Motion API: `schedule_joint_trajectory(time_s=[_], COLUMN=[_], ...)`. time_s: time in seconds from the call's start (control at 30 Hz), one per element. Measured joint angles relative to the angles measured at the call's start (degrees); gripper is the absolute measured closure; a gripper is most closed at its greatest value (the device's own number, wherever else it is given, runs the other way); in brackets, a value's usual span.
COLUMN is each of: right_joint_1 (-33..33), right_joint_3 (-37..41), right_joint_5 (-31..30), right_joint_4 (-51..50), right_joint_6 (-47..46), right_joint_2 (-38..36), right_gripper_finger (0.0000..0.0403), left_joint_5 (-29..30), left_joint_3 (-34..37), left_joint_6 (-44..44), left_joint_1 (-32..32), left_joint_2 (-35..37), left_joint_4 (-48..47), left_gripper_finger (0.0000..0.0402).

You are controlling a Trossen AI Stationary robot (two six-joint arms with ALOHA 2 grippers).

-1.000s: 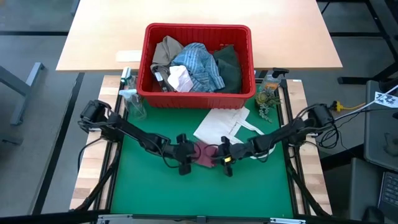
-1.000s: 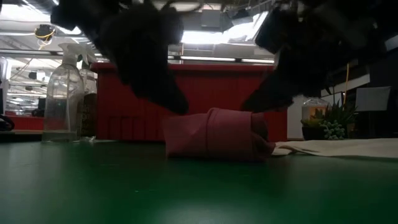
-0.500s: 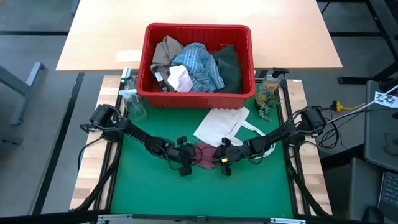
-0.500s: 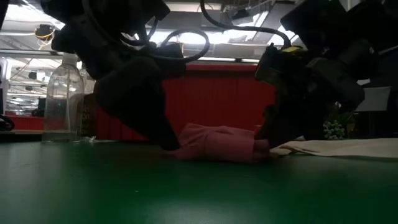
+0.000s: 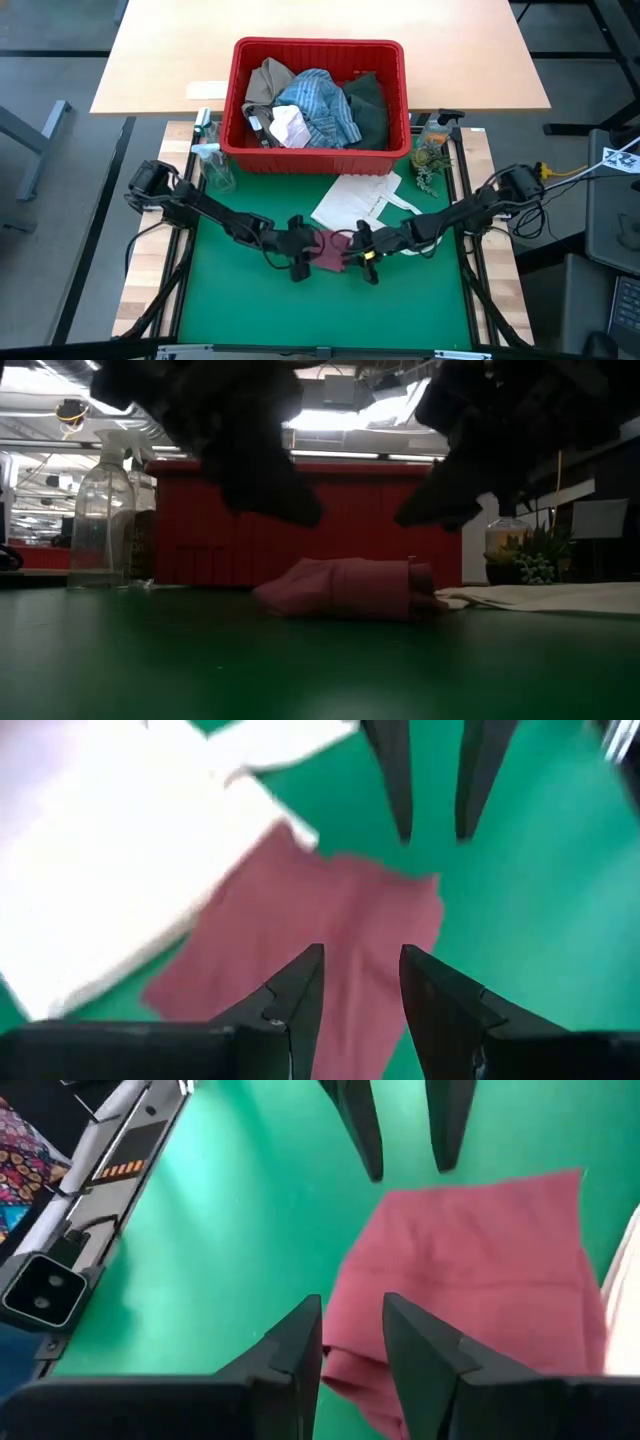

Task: Fold Laundry from Bin
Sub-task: Fold the pink underwear

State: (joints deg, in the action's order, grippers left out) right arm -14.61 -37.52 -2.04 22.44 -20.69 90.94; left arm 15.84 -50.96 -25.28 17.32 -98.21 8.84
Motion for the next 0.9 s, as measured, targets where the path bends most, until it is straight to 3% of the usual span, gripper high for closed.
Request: schedule_joint_trajectory(time_s=[0.3, 0.6, 0.9], right_joint_1=[0.00, 0.00, 0.00], right_joint_3=[-0.02, -0.04, -0.09], right_joint_5=[-0.12, -4.32, -6.99], right_joint_4=[-1.92, -5.94, -6.68], right_joint_6=[3.74, 9.10, 11.28], right_joint_2=[-6.34, -16.91, -22.26], right_gripper_finger=[0.0295, 0.0295, 0.0295], left_joint_5=[2.46, 4.63, 4.10], left_joint_3=[0.00, 0.00, -0.03], left_joint_6=[0.40, 3.39, 3.41], left_joint_1=[-2.26, -2.89, -2.91], left_joint_2=[-0.55, -0.58, -8.08], left_joint_4=[9.77, 11.40, 17.68], left_gripper_finger=[0.0274, 0.0274, 0.0274])
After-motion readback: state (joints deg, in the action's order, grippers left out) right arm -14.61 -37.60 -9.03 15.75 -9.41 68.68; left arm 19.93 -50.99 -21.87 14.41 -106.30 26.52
